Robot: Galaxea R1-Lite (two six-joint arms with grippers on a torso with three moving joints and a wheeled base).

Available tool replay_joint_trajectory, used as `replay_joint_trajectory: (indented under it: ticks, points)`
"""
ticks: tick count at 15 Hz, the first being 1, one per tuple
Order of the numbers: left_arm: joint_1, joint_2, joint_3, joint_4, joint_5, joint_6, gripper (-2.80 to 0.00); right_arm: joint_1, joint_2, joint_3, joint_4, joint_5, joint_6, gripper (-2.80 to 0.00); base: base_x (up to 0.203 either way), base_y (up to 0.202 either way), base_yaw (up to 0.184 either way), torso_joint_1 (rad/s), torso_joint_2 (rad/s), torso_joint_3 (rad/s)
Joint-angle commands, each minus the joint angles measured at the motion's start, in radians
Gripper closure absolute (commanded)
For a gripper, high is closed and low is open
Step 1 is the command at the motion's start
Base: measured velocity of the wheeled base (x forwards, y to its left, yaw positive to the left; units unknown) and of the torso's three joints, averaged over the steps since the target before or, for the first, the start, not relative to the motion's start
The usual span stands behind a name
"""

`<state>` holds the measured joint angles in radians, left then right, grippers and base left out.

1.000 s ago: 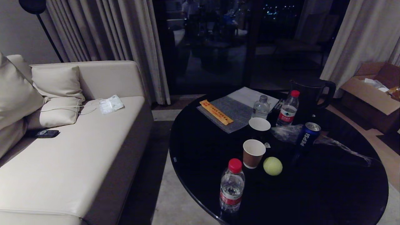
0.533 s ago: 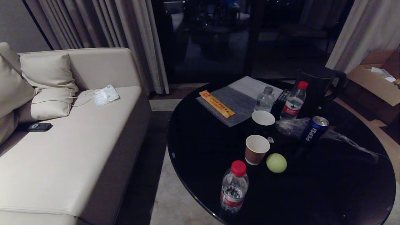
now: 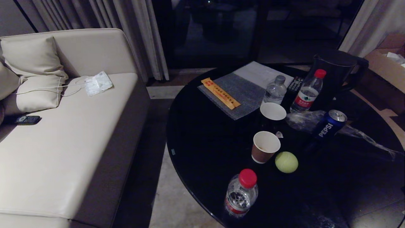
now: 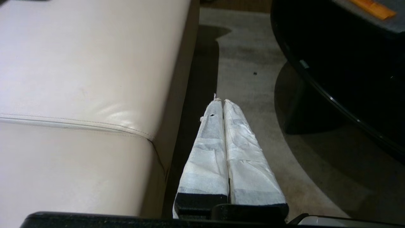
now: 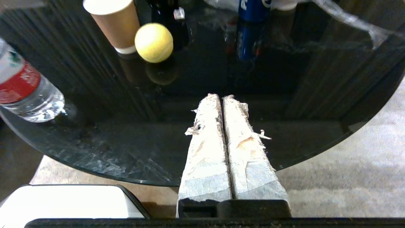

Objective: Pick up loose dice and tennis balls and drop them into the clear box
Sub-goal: Pick up the ball on the table

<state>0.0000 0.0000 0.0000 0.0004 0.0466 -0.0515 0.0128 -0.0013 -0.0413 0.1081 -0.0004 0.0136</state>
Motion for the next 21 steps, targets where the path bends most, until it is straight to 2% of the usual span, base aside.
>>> replay_joint_trajectory:
  ticks: [1,11,21]
  points:
    - [0.000,0.002,0.002,0.000,0.001,-0.001,0.00,0.000,0.001,0.000,0.001,-0.001,-0.001,0.00,0.000,0.000,0.000,0.002,0.00,-0.210]
    - [0.000,0.002,0.002,0.001,-0.001,0.004,0.00,0.000,0.001,0.000,0.001,0.002,0.002,0.00,0.000,0.000,0.000,0.003,0.00,-0.191]
    - [0.000,0.002,0.002,0.000,-0.001,0.001,0.00,0.000,0.001,0.006,-0.011,0.002,-0.003,0.00,0.000,0.000,0.000,0.000,0.00,-0.012]
